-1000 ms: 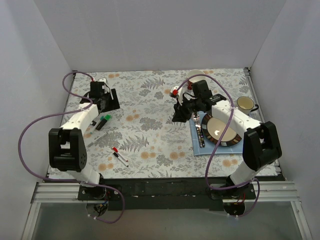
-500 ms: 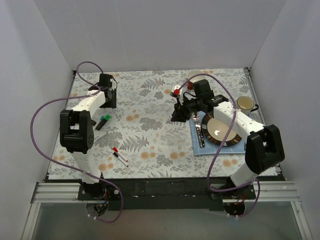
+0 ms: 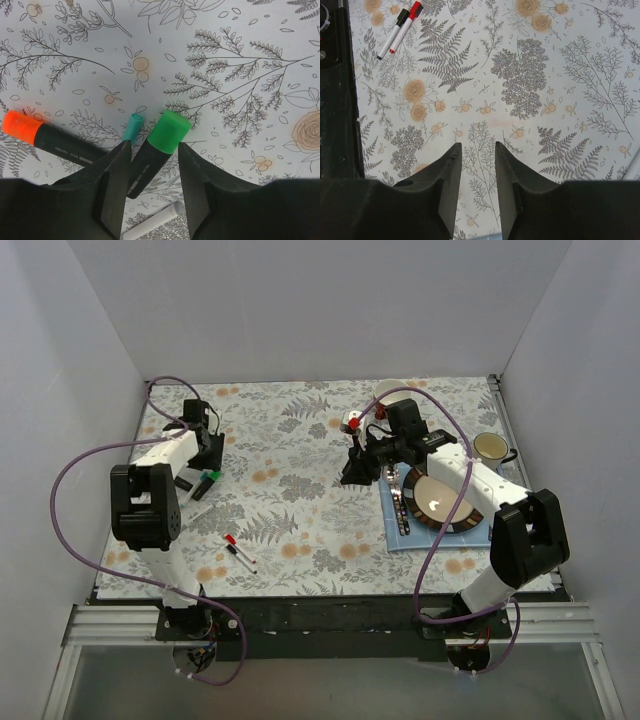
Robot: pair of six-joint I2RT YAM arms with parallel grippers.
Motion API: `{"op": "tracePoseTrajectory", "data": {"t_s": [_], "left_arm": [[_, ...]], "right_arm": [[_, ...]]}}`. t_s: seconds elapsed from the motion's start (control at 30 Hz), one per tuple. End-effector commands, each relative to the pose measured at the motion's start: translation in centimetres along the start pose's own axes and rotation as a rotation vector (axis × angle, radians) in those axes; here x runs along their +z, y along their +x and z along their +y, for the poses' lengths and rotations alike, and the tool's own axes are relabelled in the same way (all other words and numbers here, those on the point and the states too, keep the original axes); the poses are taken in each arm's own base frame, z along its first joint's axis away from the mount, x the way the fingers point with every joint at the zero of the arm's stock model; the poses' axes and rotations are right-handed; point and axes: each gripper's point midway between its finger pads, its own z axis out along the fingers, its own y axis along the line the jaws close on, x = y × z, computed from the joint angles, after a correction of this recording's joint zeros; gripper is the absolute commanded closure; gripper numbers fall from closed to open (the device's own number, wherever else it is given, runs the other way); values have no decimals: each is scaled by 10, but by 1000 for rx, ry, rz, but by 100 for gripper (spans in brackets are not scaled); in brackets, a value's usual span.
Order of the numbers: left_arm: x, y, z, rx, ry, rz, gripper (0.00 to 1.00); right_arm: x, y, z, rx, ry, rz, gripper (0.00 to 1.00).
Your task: Open the pen caps
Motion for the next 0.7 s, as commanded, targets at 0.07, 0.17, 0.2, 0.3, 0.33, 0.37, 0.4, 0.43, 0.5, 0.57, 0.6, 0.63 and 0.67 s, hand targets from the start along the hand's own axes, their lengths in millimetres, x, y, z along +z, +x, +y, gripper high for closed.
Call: {"op": "tracePoseTrajectory", "data": {"t_s": [0.07,0.17,0.2,0.3,0.33,0.37,0.4,0.43,0.5,0.57,0.6,0.63,0.67], "left_arm": [[-14,-14,-4,78,57,-87,57],[-8,-10,-11,85,88,-62,57],[-6,-9,-11,85,90,-56,57],[2,-5,-17,89,125,-28,58],[3,-5,-17,86,123,-25,58],[4,-6,-17,85,129,-22,58],[7,-5,-18,84,137,-13,59],[8,-5,-19,84,146,-9,59],[13,-2,-11,51,158,3,59],[15,0,-11,45,164,11,59],[16,2,-11,42,167,16,60],[18,3,-13,42,177,20,60],[18,4,-14,41,182,22,60]], "right_arm": [[1,-5,6,-18,-29,-33,60],[1,-6,7,-18,-33,-35,59],[2,-5,8,-16,-37,-33,59],[1,-5,7,-16,-35,-34,59],[1,-5,7,-16,-35,-34,59],[1,-5,8,-16,-37,-35,59],[2,-6,8,-18,-39,-36,59],[1,-5,8,-16,-38,-35,59],[2,-5,7,-15,-39,-33,59],[3,-3,7,-15,-40,-32,59],[3,-2,7,-10,-42,-28,59],[3,-3,7,-13,-40,-31,59],[3,-3,7,-14,-42,-30,59]]}}
